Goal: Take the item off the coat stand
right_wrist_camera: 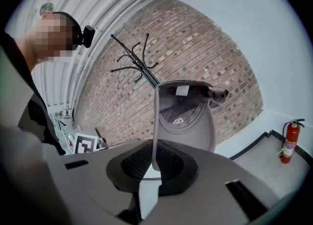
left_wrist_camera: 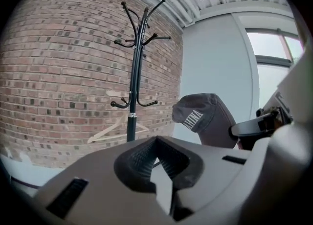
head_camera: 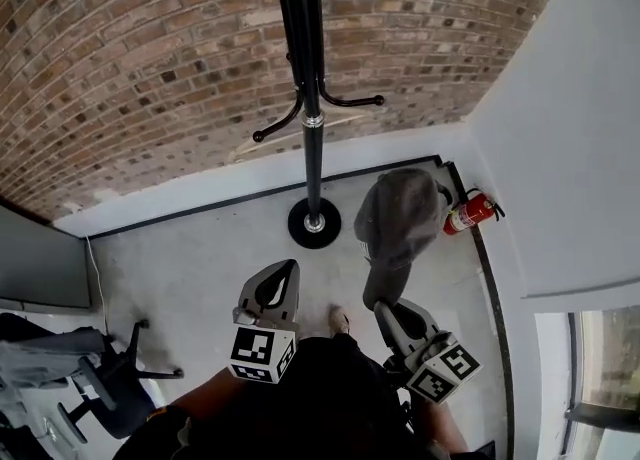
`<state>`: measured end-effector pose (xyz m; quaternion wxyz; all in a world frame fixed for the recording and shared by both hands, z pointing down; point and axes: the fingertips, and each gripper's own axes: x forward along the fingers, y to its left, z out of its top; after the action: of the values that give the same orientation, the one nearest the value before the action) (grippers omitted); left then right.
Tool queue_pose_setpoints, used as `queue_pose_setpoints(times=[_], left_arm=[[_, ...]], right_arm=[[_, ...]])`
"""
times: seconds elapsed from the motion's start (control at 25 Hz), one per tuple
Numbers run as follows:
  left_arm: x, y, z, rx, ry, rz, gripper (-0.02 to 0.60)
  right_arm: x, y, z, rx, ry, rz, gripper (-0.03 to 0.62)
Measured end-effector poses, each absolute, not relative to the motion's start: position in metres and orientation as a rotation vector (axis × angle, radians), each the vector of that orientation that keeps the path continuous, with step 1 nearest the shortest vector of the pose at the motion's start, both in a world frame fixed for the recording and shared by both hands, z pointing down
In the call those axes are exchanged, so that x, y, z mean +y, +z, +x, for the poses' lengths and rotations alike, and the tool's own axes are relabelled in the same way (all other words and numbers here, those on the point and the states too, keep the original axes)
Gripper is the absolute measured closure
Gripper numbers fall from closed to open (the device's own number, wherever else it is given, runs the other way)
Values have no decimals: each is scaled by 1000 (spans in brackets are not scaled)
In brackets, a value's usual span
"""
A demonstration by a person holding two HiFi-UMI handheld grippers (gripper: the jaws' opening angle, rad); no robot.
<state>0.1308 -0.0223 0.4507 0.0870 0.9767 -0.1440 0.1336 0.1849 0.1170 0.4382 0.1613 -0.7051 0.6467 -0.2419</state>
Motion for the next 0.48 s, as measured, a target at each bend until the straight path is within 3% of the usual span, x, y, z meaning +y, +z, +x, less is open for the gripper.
queue_pose_setpoints(times=[0.48], left_arm=[[-6, 449, 138, -356, 413, 2933, 555]], right_arm=[[125, 440, 192, 1775, -633, -2103, 563]])
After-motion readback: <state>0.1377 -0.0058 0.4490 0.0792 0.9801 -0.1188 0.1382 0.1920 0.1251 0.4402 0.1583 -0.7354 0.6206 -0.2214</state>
